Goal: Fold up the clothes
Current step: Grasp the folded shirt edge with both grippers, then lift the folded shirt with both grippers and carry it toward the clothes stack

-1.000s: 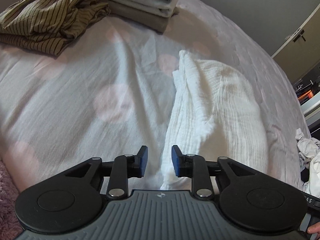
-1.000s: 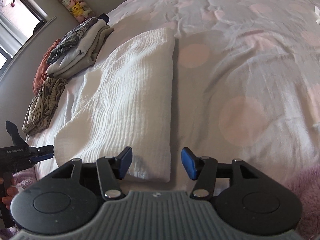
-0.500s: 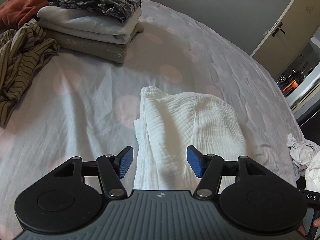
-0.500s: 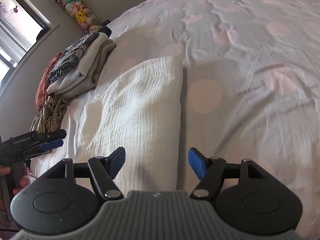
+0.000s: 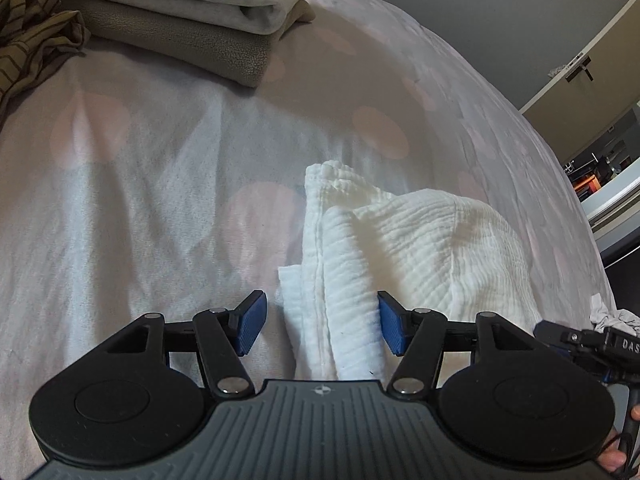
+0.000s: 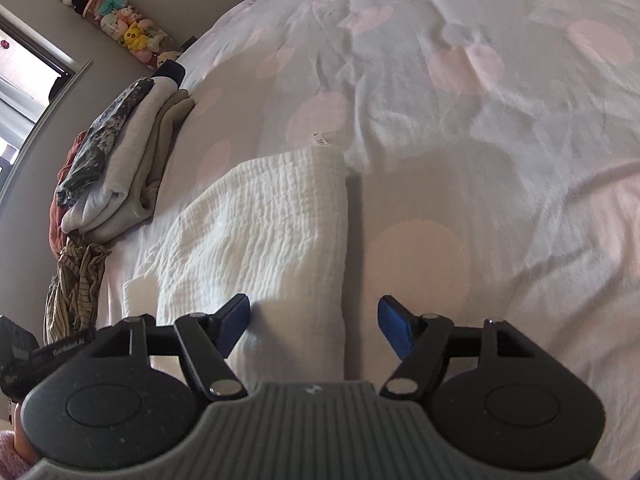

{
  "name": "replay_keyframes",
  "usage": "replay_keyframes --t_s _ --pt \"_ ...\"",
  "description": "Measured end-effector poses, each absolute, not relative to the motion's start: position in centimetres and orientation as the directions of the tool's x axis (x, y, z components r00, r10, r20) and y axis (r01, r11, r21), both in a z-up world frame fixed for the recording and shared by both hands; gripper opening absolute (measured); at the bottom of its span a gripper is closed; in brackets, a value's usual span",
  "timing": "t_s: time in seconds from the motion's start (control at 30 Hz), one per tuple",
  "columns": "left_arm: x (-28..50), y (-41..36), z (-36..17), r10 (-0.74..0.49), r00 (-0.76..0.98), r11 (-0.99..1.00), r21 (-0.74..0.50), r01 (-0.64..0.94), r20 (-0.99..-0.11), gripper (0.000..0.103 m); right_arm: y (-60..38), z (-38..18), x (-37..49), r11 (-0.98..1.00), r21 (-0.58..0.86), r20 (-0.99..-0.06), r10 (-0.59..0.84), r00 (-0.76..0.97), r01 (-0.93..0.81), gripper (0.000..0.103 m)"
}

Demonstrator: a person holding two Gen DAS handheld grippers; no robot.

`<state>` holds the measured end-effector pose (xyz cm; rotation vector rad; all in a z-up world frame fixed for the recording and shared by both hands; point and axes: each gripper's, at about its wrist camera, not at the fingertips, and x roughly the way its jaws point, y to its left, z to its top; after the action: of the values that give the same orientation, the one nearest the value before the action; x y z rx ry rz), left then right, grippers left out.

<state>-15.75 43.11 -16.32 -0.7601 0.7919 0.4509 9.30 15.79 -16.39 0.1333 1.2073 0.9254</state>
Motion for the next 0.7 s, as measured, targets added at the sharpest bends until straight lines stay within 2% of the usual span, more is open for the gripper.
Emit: replay_keyframes --t_s 0.03,0.1,0.13,0.2,0.23,0.27,0.3,0.37,0.47,0.7 --pt "-15.6 43.1 -16.5 0.084 0.636 0.656 -0.438 -0.615 -0.767 0.053 16.1 -16.8 9.8 0.644 0.551 -0.740 0.671 0.045 -0.531 0.073" --pt "-15.4 43.0 -16.6 0.081 0.642 0.656 -0.444 -0.610 -0.763 0.041 16.7 -17.4 10.3 0.637 0.570 -0.732 0.680 0.031 -0.519 0.073" --pt "-15.3 43.0 -16.6 0.079 0.644 0.656 -0.447 -0.609 -0.761 0.040 17.0 -17.6 10.6 0.634 0.577 -0.729 0.684 0.025 -0.515 0.074" --pt "-15.0 43.0 -16.7 0.076 0.649 0.655 -0.452 -0.605 -0.757 0.027 17.7 -17.7 10.7 0.626 0.573 -0.729 0.685 0.021 -0.529 0.071" --pt "-14.9 43.0 -16.7 0.075 0.651 0.655 -0.455 -0.603 -0.755 0.023 18.1 -17.7 10.7 0.622 0.571 -0.728 0.685 0.019 -0.536 0.062" --pt "-14.8 43.0 -16.7 0.073 0.653 0.654 -0.458 -0.602 -0.753 0.018 18.4 -17.7 10.7 0.618 0.569 -0.728 0.685 0.016 -0.542 0.045" --pt "-14.7 43.0 -16.7 0.072 0.656 0.654 -0.461 -0.600 -0.752 0.015 18.5 -17.7 10.7 0.614 0.570 -0.728 0.685 0.010 -0.546 0.037" --pt "-14.5 42.8 -16.6 0.075 0.658 0.657 -0.459 -0.598 -0.750 0.013 18.6 -17.7 10.7 0.614 0.577 -0.726 0.687 0.004 -0.539 0.025" --pt "-14.8 42.3 -15.5 0.102 0.664 0.668 -0.444 -0.598 -0.740 0.011 18.6 -17.2 10.4 0.618 0.566 -0.729 0.685 0.019 -0.545 0.017" --pt "-16.1 41.1 -11.9 0.172 0.702 0.685 -0.428 -0.589 -0.691 0.010 18.5 -13.3 8.8 0.600 0.509 -0.711 0.697 0.091 -0.618 0.013"
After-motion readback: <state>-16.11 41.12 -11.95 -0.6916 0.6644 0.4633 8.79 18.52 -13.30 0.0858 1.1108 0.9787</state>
